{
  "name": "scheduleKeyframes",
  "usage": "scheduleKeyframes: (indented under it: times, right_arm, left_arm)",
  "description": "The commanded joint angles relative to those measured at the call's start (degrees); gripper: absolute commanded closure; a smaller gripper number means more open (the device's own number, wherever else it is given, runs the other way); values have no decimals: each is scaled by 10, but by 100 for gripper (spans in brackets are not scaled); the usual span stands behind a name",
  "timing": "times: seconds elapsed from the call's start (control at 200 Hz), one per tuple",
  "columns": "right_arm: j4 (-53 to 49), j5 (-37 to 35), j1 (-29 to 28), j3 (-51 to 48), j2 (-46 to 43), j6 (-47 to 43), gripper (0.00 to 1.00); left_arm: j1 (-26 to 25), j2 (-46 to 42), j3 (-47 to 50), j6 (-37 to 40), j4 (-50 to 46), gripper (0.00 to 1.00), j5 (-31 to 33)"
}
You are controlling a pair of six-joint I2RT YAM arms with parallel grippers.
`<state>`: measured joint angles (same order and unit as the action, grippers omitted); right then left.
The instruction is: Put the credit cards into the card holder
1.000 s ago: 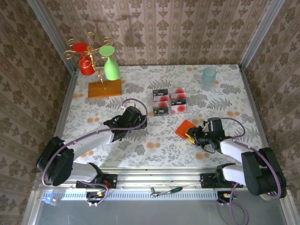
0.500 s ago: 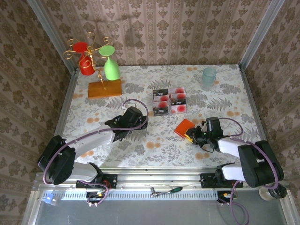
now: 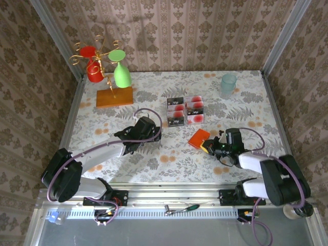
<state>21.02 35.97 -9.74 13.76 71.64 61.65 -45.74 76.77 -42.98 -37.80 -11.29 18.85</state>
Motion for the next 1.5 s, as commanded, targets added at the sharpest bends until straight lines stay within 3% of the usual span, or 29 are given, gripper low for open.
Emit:
scheduleKeyframes:
  times: [0.0, 0.105, 0.29, 0.625, 1.13, 1.27, 1.495]
  right_arm:
    - [-96, 28, -6, 31, -70, -58, 100]
    - [-127, 52, -7, 48, -103, -72, 100]
    - [-91, 99, -28, 72, -105, -62, 100]
    - [-37, 83, -143, 159, -69, -28, 100]
    - [32, 49, -225, 246, 9, 15, 100]
    - [48, 47, -233, 255, 28, 23, 100]
    - [63, 45, -234, 252, 44, 26, 100]
  left_arm:
    - [-3, -22, 1, -15, -7, 0, -21]
    - [-2, -28, -2, -26, 4, 0, -41]
    - [4, -28, -19, -57, 25, 0, -90]
    - [49, -38, 9, -153, 176, 0, -246]
    - [65, -38, 46, -234, 309, 1, -308]
    - [67, -44, 57, -249, 345, 7, -312]
    - [71, -61, 88, -269, 396, 25, -311]
